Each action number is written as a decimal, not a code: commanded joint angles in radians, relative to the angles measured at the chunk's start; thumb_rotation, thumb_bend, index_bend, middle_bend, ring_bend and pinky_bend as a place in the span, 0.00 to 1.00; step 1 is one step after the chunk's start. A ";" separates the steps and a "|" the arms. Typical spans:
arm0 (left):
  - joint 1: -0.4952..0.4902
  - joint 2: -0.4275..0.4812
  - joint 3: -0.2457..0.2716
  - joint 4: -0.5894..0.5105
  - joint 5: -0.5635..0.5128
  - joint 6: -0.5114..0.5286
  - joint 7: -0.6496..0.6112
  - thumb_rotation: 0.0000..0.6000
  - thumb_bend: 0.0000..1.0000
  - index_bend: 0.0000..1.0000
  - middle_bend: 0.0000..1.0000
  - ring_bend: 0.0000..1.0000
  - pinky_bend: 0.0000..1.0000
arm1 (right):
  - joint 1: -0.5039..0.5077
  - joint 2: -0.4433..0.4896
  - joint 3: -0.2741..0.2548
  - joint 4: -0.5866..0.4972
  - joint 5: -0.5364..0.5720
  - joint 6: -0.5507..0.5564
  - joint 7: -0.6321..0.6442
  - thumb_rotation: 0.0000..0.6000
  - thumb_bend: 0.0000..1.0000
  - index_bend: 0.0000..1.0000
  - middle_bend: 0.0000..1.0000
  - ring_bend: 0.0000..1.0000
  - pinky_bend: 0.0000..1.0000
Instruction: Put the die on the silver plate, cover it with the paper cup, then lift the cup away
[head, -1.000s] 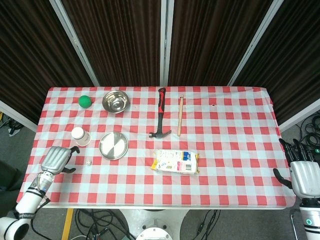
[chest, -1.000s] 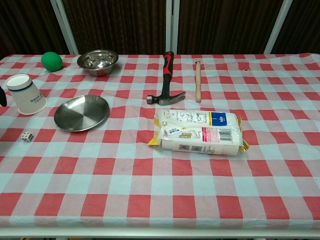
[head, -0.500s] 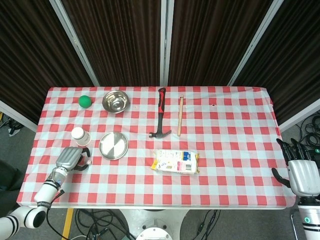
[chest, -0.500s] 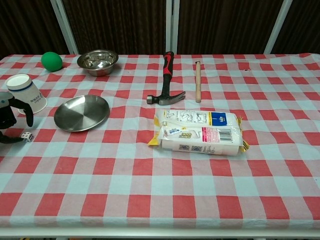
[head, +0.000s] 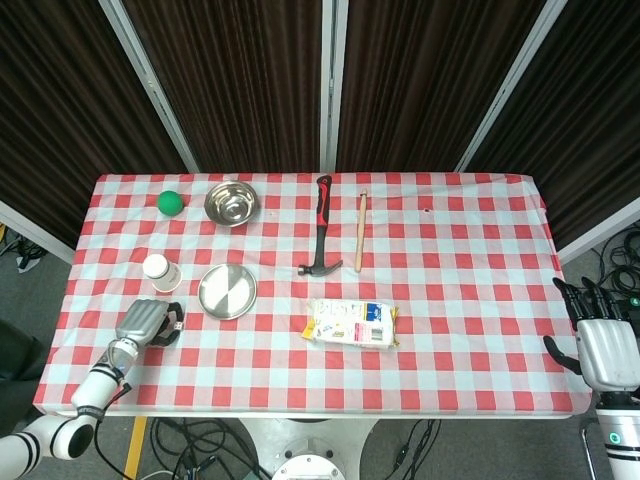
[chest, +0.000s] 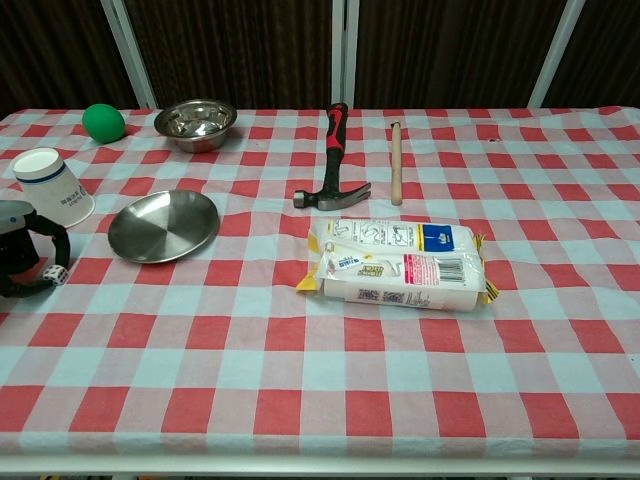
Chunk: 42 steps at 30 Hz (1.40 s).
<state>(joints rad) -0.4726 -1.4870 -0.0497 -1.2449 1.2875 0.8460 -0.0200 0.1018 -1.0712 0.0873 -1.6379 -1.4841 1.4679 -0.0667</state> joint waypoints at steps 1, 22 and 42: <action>-0.002 0.003 -0.001 -0.011 0.013 0.014 -0.009 1.00 0.42 0.53 0.92 0.89 1.00 | -0.001 0.000 -0.001 0.001 0.000 0.000 0.001 1.00 0.17 0.10 0.18 0.05 0.12; -0.189 -0.130 -0.105 0.105 -0.070 -0.076 0.118 1.00 0.37 0.41 0.91 0.89 1.00 | -0.018 0.004 -0.004 0.021 0.008 0.015 0.042 1.00 0.17 0.11 0.18 0.05 0.12; 0.033 0.055 -0.153 -0.017 -0.129 0.245 -0.080 1.00 0.19 0.31 0.49 0.43 0.66 | -0.015 0.013 0.008 0.029 -0.006 0.033 0.045 1.00 0.17 0.11 0.18 0.05 0.13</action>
<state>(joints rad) -0.4579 -1.4421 -0.1956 -1.2816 1.1817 1.0965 -0.0756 0.0876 -1.0601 0.0937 -1.6074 -1.4893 1.4990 -0.0202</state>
